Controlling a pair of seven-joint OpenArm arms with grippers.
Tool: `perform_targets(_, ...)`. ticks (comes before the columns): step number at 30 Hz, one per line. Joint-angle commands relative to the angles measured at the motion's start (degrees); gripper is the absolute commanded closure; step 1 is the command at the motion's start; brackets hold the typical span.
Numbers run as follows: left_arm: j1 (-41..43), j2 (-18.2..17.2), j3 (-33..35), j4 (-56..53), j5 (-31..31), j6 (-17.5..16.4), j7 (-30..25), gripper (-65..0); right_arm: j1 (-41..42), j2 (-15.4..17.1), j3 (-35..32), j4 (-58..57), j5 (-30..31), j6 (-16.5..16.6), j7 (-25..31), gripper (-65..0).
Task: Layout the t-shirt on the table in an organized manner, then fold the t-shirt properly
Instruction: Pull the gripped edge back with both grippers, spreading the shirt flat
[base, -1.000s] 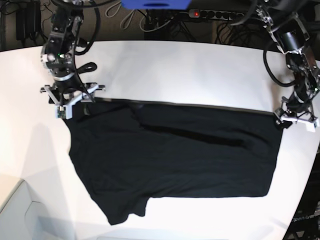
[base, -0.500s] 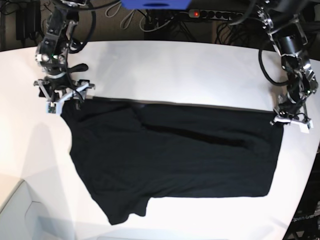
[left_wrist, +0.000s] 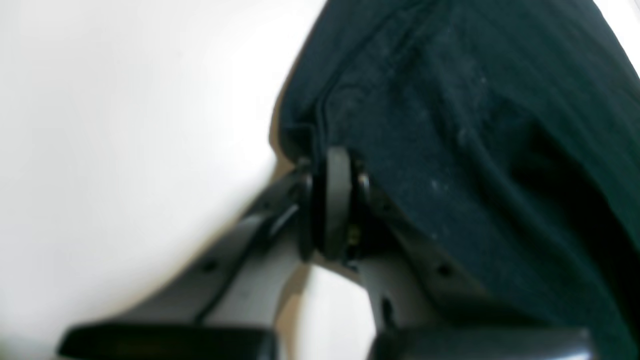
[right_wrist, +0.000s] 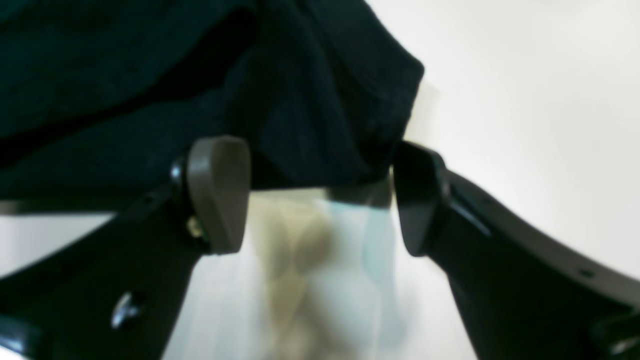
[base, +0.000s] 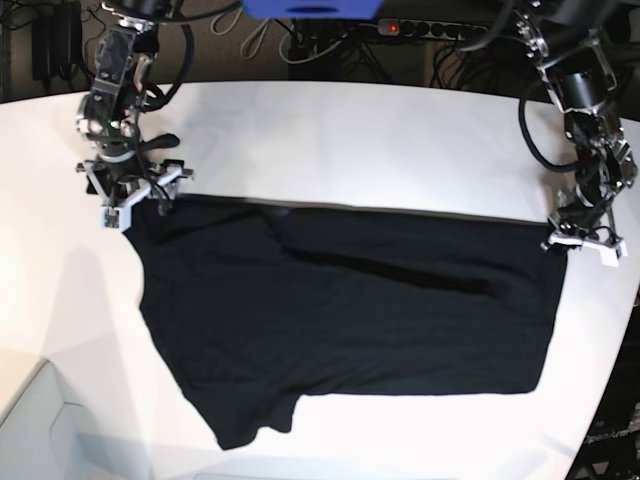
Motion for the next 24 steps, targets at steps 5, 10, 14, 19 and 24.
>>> perform_targets(5,-0.42,-1.21,-0.26,0.5,0.24,0.09,0.25,-0.1,0.45,0.4,-0.18,0.5,0.42,0.02,1.26,-39.2)
perform_targets(10,0.72,-1.91,-0.09,0.5,0.24,0.09,-0.01,-0.1,-0.16,0.4,0.08,0.41,0.42,0.02,1.26,-13.9)
perform_targets(14,1.69,-1.91,-0.09,1.12,0.16,0.09,0.34,-0.1,-3.5,0.31,-0.09,2.78,0.42,0.11,1.18,0.0)
perform_targets(19,7.05,-1.91,-0.35,7.54,-0.46,0.09,0.34,-0.1,-9.66,-0.04,-0.18,9.64,0.42,0.11,1.26,0.0)
perform_targets(24,15.05,-1.47,-0.44,15.45,-0.46,0.09,0.34,-0.1,-14.76,0.04,0.08,13.77,0.42,0.11,1.26,0.0)
